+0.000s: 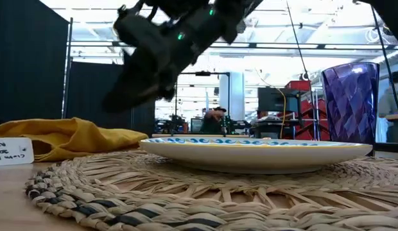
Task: Set table place
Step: Adjust the folded yellow table napkin
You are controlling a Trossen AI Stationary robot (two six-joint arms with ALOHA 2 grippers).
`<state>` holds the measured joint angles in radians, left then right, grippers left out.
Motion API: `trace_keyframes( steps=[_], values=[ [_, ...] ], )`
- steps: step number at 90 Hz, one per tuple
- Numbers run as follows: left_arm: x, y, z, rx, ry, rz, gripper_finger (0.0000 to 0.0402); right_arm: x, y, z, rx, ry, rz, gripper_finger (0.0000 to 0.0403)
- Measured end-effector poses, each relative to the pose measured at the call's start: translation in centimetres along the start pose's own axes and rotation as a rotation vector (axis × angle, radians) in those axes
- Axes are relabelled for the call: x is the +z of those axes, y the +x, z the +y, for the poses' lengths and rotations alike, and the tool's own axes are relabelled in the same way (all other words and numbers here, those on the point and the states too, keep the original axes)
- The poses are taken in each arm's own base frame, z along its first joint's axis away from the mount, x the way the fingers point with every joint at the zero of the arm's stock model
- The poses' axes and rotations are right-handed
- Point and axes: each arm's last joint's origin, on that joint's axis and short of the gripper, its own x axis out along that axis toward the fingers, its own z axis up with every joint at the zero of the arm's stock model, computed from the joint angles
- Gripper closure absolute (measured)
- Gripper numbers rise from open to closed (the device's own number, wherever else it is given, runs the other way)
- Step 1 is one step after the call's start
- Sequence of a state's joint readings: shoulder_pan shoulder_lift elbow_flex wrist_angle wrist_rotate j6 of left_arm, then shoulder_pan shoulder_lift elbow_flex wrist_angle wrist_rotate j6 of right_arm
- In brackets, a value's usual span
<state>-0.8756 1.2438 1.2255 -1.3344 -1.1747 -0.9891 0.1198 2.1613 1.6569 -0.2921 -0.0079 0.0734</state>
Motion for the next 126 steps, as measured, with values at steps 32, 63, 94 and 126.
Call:
trace_keyframes(
  steps=[32, 63, 94, 126],
  values=[
    [-6.6, 4.1, -2.8, -0.107, -0.1, 0.304, 0.0262, 2.4, -16.8, -2.2, -0.383, 0.026, 0.079, 0.0214],
    [-11.4, 8.4, -4.6, -0.268, -0.224, 0.358, 0.0262, 2.3, -31.7, -1.1, -0.396, 0.084, -0.212, 0.0248],
    [-14.6, 11.1, -4.9, -0.346, -0.286, 0.481, 0.0262, -1.0, -38.6, -1.2, -0.468, 0.1, -0.229, 0.0255],
    [-17.2, 14.3, -8.4, -0.37, -0.413, 0.496, 0.0263, -2.4, -41.2, -1.3, -0.47, 0.079, -0.254, 0.0255]
  ],
)
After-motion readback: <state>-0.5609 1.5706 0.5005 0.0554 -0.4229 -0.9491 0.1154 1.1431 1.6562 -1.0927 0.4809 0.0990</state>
